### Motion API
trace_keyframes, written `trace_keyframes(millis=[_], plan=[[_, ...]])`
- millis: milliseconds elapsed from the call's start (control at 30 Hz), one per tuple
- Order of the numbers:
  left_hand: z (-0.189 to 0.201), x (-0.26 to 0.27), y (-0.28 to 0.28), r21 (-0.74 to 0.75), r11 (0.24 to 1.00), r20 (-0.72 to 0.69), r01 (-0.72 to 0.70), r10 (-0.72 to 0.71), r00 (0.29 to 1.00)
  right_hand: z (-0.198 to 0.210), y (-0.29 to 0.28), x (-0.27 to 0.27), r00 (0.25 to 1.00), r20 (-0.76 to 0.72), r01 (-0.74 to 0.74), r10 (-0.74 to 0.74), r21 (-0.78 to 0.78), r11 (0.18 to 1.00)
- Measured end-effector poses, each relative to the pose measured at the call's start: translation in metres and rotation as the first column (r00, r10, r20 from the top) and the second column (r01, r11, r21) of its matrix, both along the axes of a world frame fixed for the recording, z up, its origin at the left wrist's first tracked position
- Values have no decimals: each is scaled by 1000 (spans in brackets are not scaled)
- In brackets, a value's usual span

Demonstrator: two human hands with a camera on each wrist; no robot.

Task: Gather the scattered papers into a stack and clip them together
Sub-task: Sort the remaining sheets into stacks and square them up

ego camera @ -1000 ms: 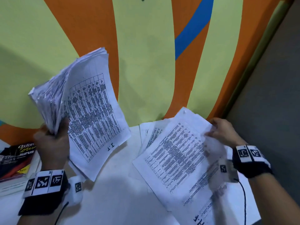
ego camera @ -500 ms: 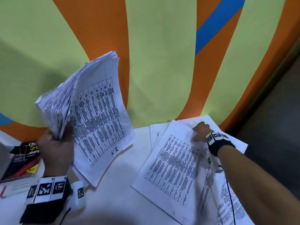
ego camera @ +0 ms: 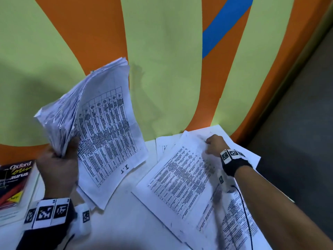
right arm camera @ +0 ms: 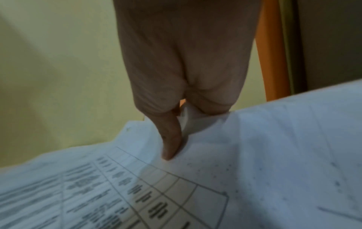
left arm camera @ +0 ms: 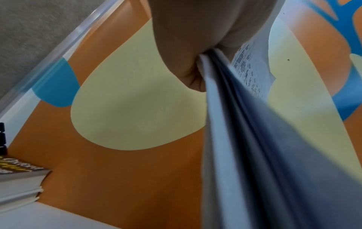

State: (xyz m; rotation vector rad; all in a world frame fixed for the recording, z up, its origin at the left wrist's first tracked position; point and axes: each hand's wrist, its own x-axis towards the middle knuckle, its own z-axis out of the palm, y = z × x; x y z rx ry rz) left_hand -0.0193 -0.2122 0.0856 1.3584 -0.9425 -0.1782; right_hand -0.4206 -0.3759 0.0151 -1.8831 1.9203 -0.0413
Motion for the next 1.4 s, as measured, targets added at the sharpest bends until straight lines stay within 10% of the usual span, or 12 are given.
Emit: trace_keyframes(millis=[200, 333, 567, 667, 833, 1133, 1400], plan=[[5, -1, -3, 22, 999, -100, -35, 37, 994, 3, 59, -6, 971, 239, 39, -20, -73, 997], [-2, -1, -5, 43, 996, -214, -80, 87, 973, -2, 85, -37, 993, 69, 91, -91, 4, 996], [-1, -9, -7, 84, 996, 1, 17, -17, 1000, -10, 107, -111, 892, -139, 445, -431, 101, 890], [-8, -5, -11, 10, 999, 31, 44, -44, 999, -14, 114, -127, 891, 6, 449, -455, 153, 881], [-7, -17, -16, 3, 997, 60, 73, -73, 996, -20, 121, -128, 872, -7, 485, -489, -114, 867], [1, -27, -18, 76, 986, 80, 148, -154, 985, 76, 148, -100, 970, 227, 162, -91, -315, 935], [25, -46, -20, 212, 927, -29, 309, -310, 950, 201, 123, -40, 913, 290, -115, 286, -489, 865]])
